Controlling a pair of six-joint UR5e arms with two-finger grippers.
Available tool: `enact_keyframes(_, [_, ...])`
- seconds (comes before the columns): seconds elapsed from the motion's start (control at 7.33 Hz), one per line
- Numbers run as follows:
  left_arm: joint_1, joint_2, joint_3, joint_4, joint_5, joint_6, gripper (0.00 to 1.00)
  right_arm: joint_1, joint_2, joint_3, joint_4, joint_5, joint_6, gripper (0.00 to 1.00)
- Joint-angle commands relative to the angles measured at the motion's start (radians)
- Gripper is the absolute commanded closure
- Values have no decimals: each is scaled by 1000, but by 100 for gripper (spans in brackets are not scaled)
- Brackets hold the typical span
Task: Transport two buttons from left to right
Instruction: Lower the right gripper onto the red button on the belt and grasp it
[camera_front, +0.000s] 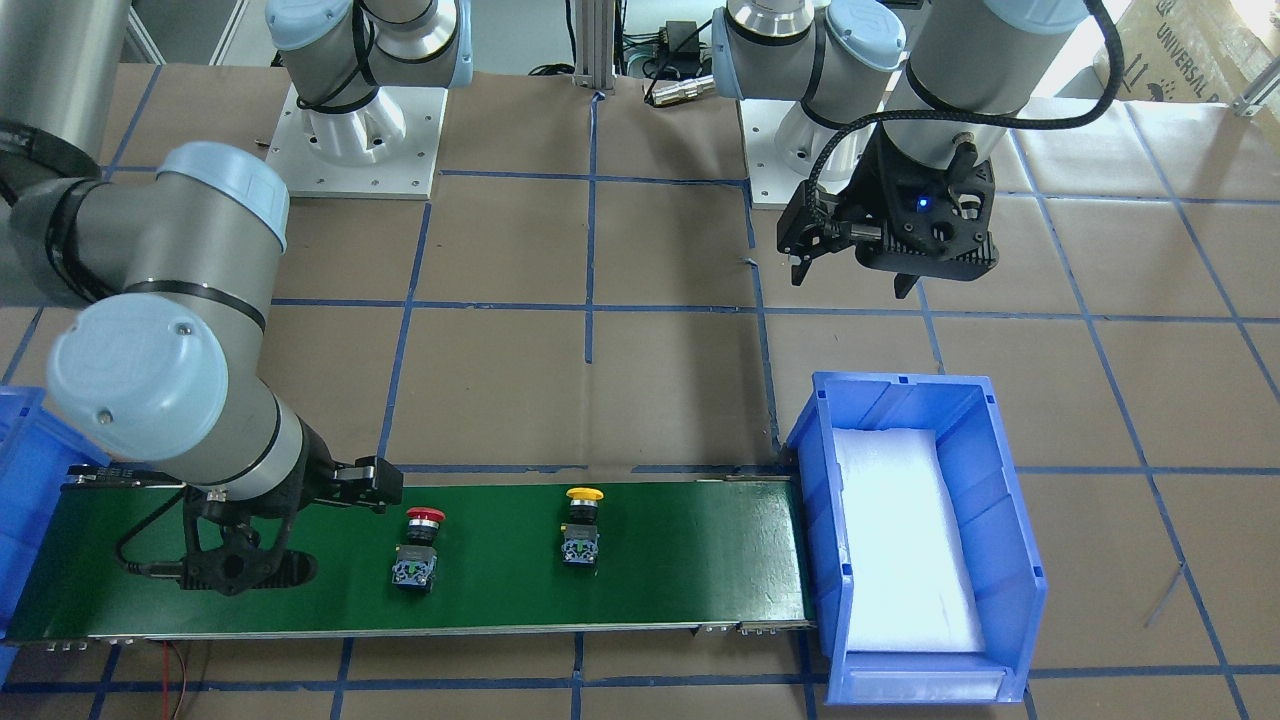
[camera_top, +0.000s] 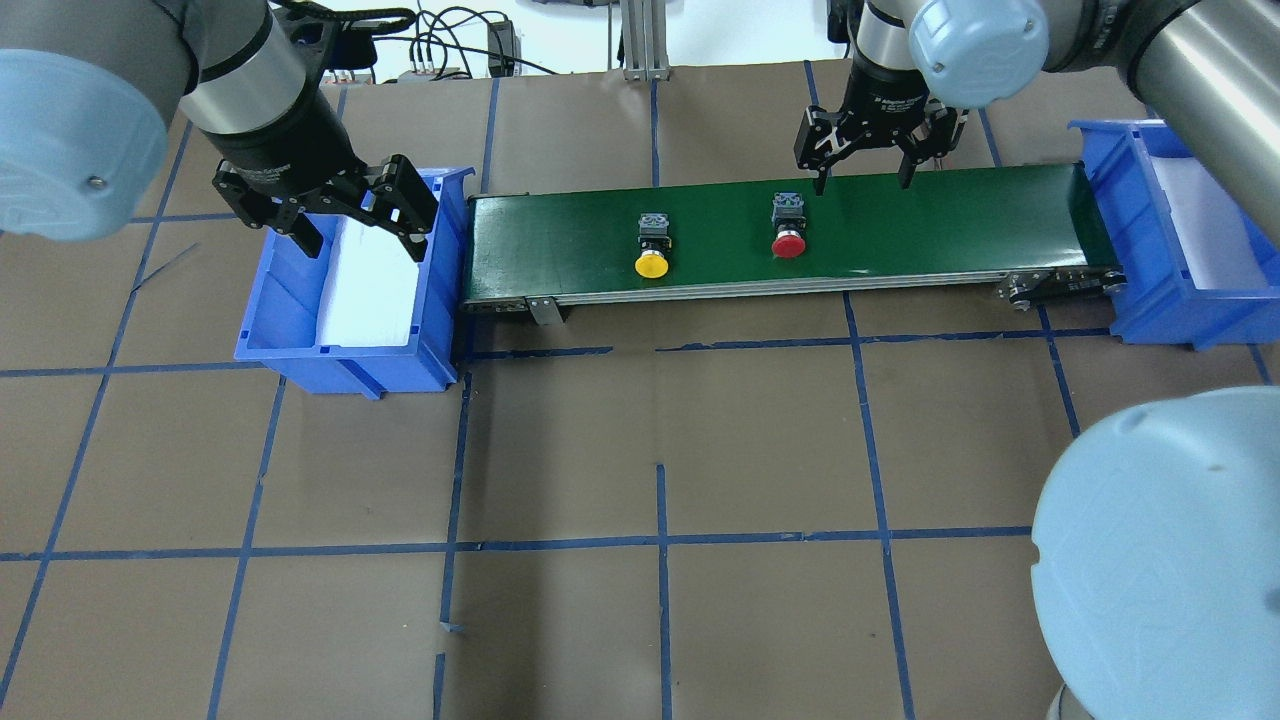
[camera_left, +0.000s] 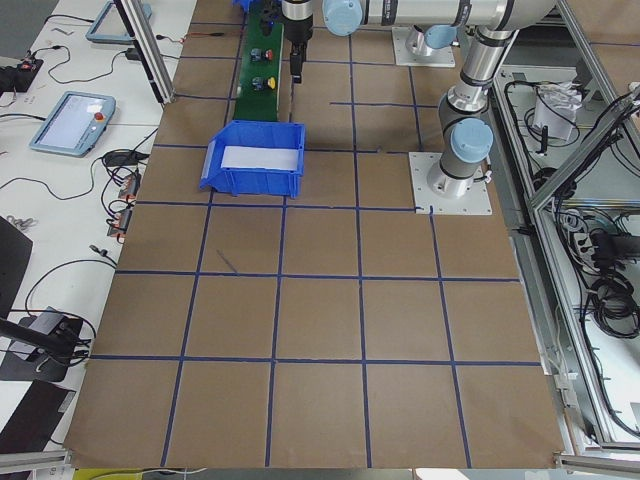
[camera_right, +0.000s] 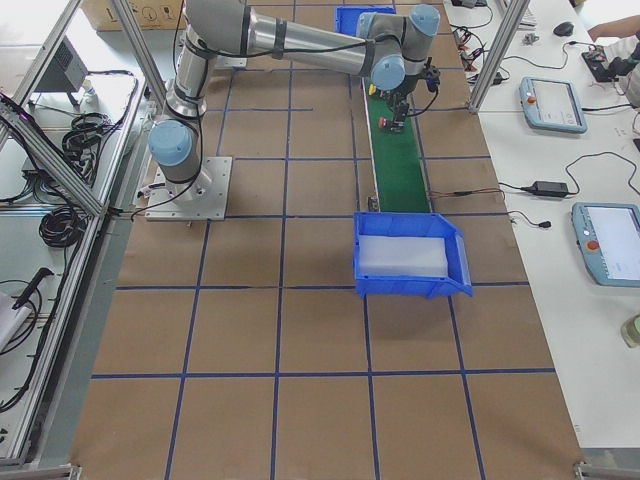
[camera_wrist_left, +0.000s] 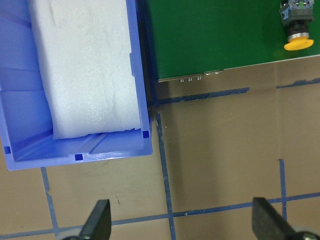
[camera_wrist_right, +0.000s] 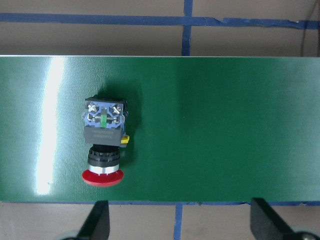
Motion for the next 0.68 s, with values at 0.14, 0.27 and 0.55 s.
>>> enact_keyframes(0.14, [2,0,0,-2,0,0,0,16,68,-3,-47,4,3,0])
enact_keyframes(0.27, [0,0,0,-2,0,0,0,17,94,-3,-86,3,6,0])
enact_keyframes(0.55, [0,0,0,-2,0,0,0,17,101,-8,-101,4,26,0])
